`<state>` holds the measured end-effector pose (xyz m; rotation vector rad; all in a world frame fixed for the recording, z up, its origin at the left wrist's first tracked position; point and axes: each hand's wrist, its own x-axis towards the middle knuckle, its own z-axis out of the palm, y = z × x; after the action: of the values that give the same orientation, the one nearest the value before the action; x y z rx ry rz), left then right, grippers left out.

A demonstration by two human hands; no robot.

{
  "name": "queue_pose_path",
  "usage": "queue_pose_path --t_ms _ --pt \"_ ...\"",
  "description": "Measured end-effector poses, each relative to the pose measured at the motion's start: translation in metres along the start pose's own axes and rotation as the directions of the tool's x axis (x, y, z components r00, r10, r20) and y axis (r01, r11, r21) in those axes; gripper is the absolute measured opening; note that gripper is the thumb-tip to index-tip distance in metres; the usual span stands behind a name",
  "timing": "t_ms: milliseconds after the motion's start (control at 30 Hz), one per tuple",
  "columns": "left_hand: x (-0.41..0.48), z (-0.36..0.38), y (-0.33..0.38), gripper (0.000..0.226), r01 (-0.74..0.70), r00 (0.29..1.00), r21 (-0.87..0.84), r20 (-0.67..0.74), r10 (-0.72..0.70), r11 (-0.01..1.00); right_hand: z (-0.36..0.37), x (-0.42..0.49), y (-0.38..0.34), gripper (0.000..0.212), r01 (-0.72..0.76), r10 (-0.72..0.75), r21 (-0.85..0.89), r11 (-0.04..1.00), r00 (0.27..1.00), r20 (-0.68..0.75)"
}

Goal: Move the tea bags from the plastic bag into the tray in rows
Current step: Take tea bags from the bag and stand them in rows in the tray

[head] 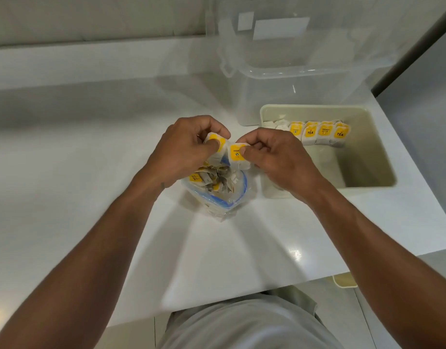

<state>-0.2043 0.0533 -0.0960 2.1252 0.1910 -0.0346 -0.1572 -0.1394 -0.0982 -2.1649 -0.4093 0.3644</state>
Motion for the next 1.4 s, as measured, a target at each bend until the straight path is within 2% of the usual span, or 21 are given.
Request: queue_pose_path --t_ms 133,233,300,367,400,433,500,533,600,700,867,933,1033,1100,1167,1267,1400 --pt "0.001 0.004 -0.003 0.031 0.036 0.999 -0.027 0.011 -0.036 0.999 0.002 0.001 0.002 0.012 -0.019 0.02 0.064 0.998 1.0 -0.021" --pt "0.0 0.004 -0.006 0.031 0.07 0.997 -0.079 -0.007 -0.071 0.994 -0.002 -0.001 -0.001 0.01 -0.008 0.009 0.046 0.999 1.0 -0.023" --pt "0.0 0.004 -0.007 0.024 0.092 0.995 -0.135 -0.031 -0.097 0.986 -0.007 -0.007 -0.005 0.009 -0.002 -0.016 0.128 0.992 0.99 0.141" --pt "-0.001 0.003 -0.004 0.017 0.122 0.992 -0.208 -0.018 -0.129 0.97 -0.013 -0.015 -0.011 0.01 -0.058 -0.058 0.309 0.949 0.934 0.353" --pt "-0.002 0.003 -0.001 0.016 0.144 0.989 -0.257 0.015 -0.145 0.956 -0.013 -0.016 -0.011 0.011 -0.072 -0.072 0.355 0.932 0.924 0.375" --pt "-0.004 0.003 0.003 0.015 0.168 0.986 -0.309 0.062 -0.157 0.936 -0.013 -0.014 -0.01 0.01 -0.051 -0.068 0.344 0.938 0.943 0.325" --pt "-0.007 0.003 0.011 0.013 0.196 0.979 -0.374 0.133 -0.157 0.907 -0.012 -0.006 -0.005 0.008 0.027 -0.043 0.181 0.983 0.995 0.088" --pt "-0.007 0.003 0.015 0.013 0.188 0.98 -0.377 0.133 -0.148 0.907 -0.014 -0.003 -0.003 0.008 0.03 -0.035 0.16 0.987 0.999 0.026" --pt "-0.003 0.004 0.019 0.011 0.157 0.987 -0.356 0.087 -0.135 0.921 -0.022 -0.002 -0.001 0.008 0.019 -0.04 0.27 0.963 0.997 0.072" --pt "0.004 0.011 0.028 0.009 0.137 0.99 -0.335 0.059 -0.124 0.932 -0.041 -0.001 0.006 0.005 0.038 -0.069 0.236 0.971 0.99 0.123" --pt "0.022 0.038 0.058 0.013 0.049 0.996 -0.209 0.079 -0.034 0.977 -0.081 0.006 0.032 0.006 0.0 -0.022 0.228 0.974 0.995 0.094" --pt "0.034 0.051 0.071 0.013 0.003 0.998 -0.108 0.07 0.004 0.994 -0.1 0.009 0.045 0.01 -0.015 -0.006 0.217 0.976 0.995 0.097" --pt "0.058 0.074 0.089 0.012 -0.047 0.997 0.141 0.063 0.038 0.989 -0.128 0.019 0.078 0.012 -0.021 0.021 -0.003 1.0 1.0 0.018" --pt "0.073 0.088 0.097 0.013 -0.088 0.995 0.316 0.069 0.07 0.945 -0.141 0.026 0.097 0.008 -0.066 0.057 -0.131 0.989 0.996 -0.069" --pt "0.088 0.104 0.099 0.019 -0.098 0.995 0.429 0.072 0.075 0.898 -0.15 0.033 0.114 0.007 -0.125 0.111 -0.13 0.984 0.988 -0.11" --pt "0.105 0.127 0.095 0.022 -0.056 0.998 0.492 0.061 0.03 0.869 -0.15 0.04 0.134 0.006 -0.201 0.197 -0.035 0.979 0.976 -0.087" --pt "0.119 0.15 0.088 0.022 0.004 0.999 0.48 0.042 -0.028 0.877 -0.141 0.048 0.141 0.007 -0.177 0.176 -0.039 0.983 0.984 -0.026"
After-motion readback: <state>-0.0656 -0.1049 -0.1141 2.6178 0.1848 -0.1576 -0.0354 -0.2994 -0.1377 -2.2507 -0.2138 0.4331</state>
